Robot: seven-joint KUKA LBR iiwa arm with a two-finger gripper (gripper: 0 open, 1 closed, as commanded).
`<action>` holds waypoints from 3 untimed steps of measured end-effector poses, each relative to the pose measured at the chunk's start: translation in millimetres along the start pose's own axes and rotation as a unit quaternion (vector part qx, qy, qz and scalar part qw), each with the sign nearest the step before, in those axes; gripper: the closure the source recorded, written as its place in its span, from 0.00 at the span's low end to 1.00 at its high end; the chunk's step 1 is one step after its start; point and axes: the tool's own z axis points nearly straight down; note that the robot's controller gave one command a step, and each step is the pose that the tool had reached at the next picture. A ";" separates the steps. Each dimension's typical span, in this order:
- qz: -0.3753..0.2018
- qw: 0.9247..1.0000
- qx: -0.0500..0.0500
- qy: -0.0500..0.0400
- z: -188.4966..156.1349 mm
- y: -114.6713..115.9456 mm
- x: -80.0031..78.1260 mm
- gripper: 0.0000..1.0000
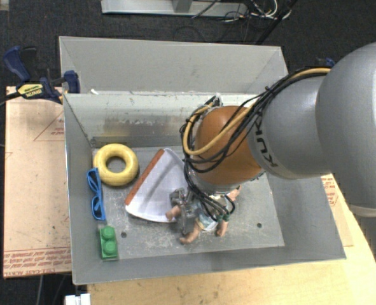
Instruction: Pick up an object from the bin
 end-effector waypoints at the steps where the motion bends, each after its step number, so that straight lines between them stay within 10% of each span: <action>1: 0.000 1.000 0.000 0.000 0.0 0.0 -0.1 1.00; 3: 0.009 1.000 -0.001 -0.002 -144.9 -9.4 -10.8 1.00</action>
Offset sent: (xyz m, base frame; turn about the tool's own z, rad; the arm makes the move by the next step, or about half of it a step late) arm 0.0165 -0.0027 0.1040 0.0333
